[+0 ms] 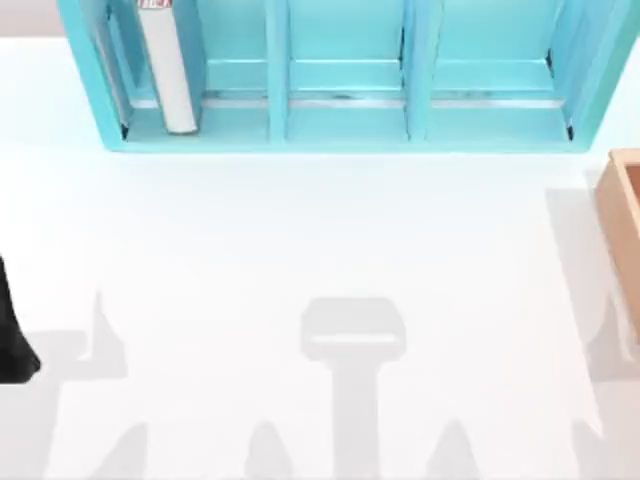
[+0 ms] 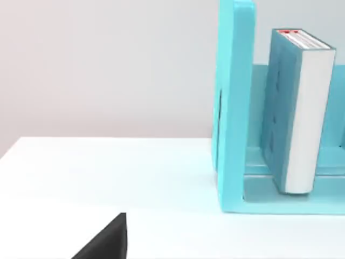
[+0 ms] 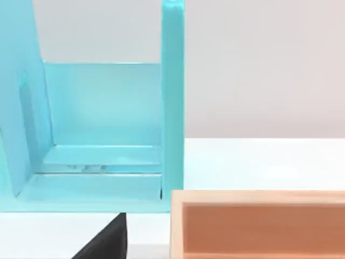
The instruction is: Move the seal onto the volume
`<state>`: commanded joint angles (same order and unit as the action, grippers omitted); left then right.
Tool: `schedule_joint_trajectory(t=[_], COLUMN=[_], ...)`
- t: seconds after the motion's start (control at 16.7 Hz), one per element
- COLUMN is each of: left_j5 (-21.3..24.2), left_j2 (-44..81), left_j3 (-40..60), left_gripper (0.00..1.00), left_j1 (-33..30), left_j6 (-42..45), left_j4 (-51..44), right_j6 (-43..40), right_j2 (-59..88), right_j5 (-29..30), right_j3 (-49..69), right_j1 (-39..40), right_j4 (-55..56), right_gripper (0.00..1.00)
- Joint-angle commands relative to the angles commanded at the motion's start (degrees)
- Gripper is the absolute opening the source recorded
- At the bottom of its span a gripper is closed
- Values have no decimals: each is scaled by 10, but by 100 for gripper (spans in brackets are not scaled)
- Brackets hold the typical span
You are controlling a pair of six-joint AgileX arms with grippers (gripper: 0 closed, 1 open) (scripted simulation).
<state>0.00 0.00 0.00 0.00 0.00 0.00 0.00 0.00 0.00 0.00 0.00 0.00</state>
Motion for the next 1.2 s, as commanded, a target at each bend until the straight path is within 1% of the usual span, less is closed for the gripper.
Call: schedule_joint_trajectory(t=[0.24, 0.36, 0.54, 0.78, 1.2], left_j5=[-4, -13, -31, -60, -110], left_j2=[18, 60, 168, 387, 851], left_j3=[12, 36, 83, 159, 309], left_gripper=[100, 100, 100, 100, 100], left_j1=[-5, -16, -38, -74, -138], left_j6=[1, 2, 5, 8, 6], left_j4=[17, 58, 150, 296, 551], right_j6=[0, 0, 0, 0, 0], right_j2=[0, 0, 0, 0, 0], right_j5=[0, 0, 0, 0, 0], right_j3=[0, 0, 0, 0, 0], right_j1=[0, 0, 0, 0, 0], right_j4=[0, 0, 0, 0, 0], right_gripper=[100, 100, 100, 100, 100])
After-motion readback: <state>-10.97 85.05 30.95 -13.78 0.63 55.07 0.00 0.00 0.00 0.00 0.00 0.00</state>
